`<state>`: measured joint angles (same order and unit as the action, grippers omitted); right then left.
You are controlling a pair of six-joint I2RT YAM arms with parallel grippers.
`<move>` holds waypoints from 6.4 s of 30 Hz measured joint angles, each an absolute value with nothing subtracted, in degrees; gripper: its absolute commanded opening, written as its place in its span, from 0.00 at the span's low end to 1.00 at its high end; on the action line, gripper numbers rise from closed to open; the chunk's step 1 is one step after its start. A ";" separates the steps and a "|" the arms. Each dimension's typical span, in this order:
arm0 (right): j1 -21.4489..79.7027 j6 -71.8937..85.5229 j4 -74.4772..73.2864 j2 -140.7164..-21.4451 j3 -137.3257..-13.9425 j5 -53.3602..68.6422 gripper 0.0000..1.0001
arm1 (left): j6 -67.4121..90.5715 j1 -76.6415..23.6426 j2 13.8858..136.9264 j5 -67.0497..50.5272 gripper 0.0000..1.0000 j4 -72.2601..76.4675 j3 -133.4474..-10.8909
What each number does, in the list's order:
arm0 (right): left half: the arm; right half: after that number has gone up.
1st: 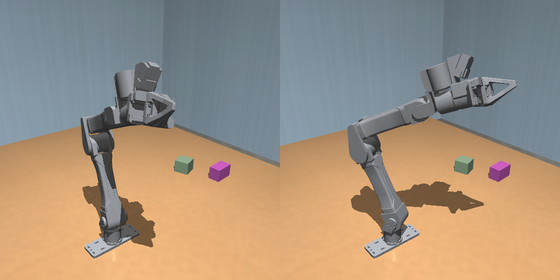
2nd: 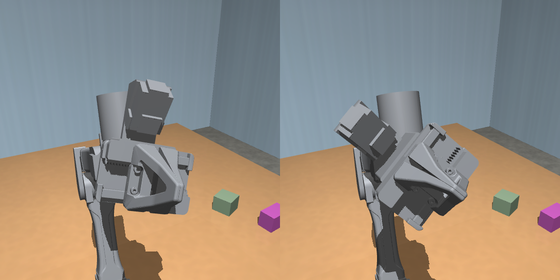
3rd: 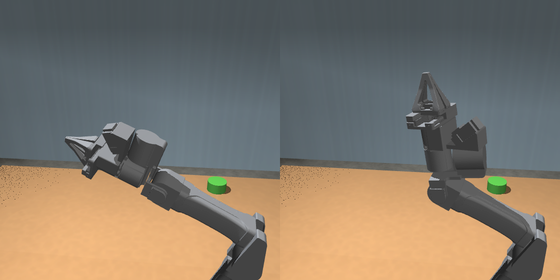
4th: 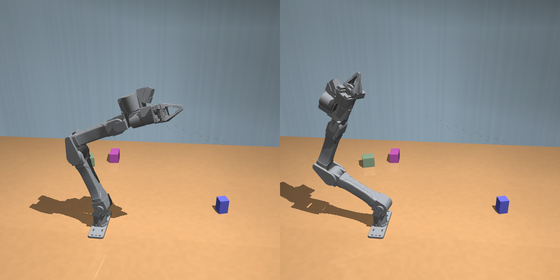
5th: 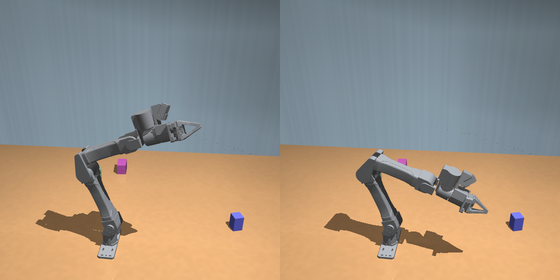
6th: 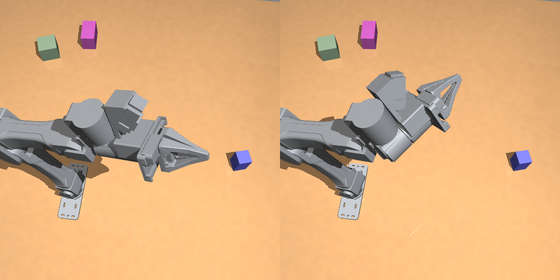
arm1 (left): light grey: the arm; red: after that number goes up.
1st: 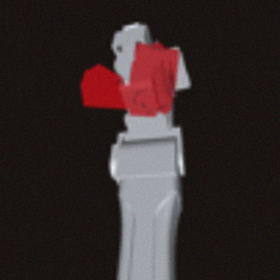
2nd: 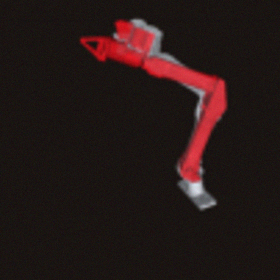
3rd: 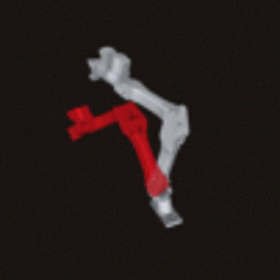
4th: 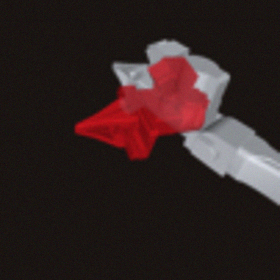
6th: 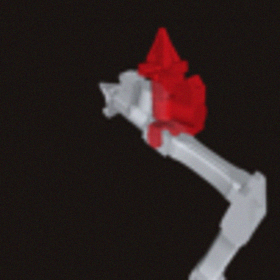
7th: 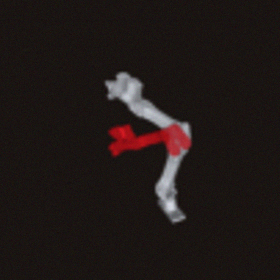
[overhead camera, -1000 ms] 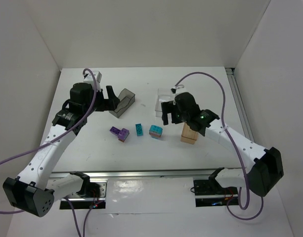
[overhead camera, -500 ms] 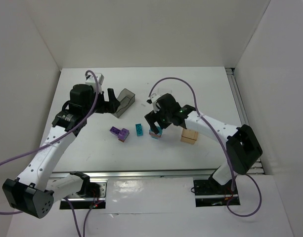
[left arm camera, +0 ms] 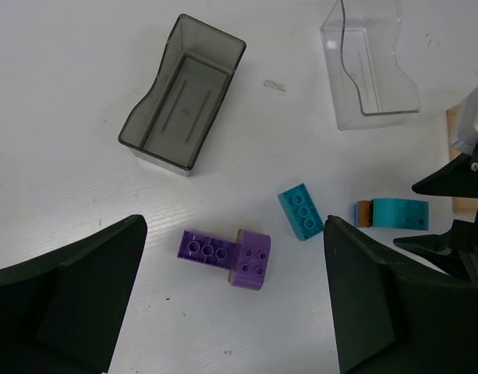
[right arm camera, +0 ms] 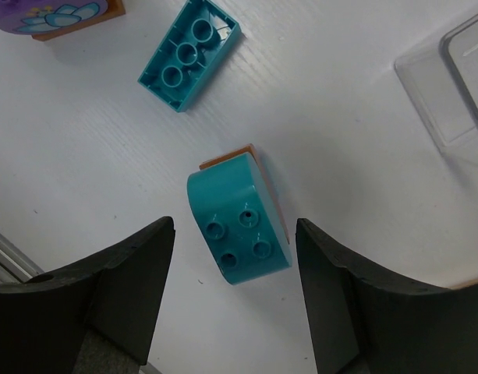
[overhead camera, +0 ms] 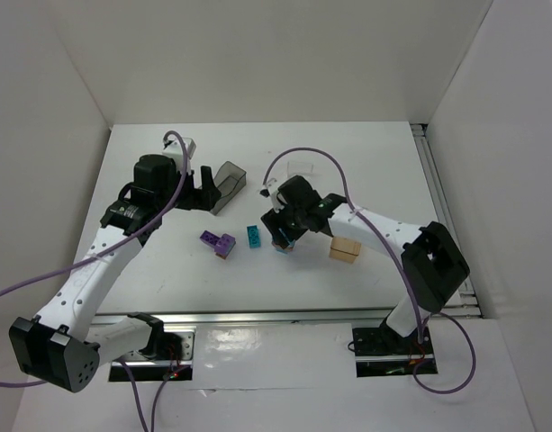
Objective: Sort the legos into containers by color
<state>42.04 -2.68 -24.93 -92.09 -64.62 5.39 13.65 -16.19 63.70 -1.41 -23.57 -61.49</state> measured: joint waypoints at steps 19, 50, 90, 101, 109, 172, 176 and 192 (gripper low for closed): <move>42.85 -0.71 -25.02 -93.38 -64.93 4.67 0.21 | 10.70 -16.16 63.66 -9.72 1.00 -25.56 -61.54; 25.45 4.91 -23.05 -71.40 -64.25 59.96 0.22 | 11.18 -20.82 76.36 -63.94 0.93 -13.08 -62.02; 16.95 8.80 -19.81 -64.23 -56.80 41.76 0.22 | 18.50 -21.45 78.98 -61.80 0.00 -3.84 -58.89; 16.49 23.59 -23.16 -63.46 -45.39 -5.30 0.23 | 26.83 -18.41 76.95 -35.44 0.00 -7.97 -58.50; 16.49 23.59 -23.24 -69.63 -45.21 -11.27 0.84 | 30.26 -18.11 75.24 -28.71 0.00 -8.14 -58.50; 45.63 44.93 2.00 -85.14 -62.22 -4.43 0.07 | 44.64 -25.06 76.82 -10.44 0.00 -6.11 -62.63; 45.98 44.75 1.87 -83.13 -59.92 -5.34 0.06 | 43.62 -25.63 77.41 -10.52 0.00 -8.91 -64.23; 44.29 41.52 -23.83 -62.76 -51.70 -25.78 0.11 | 41.95 -25.52 84.97 -9.47 0.00 -11.51 -69.25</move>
<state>44.29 41.52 -23.83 -62.76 -51.70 -25.78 41.95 -25.52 84.97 -9.47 -11.51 -69.25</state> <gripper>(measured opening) 0.441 0.349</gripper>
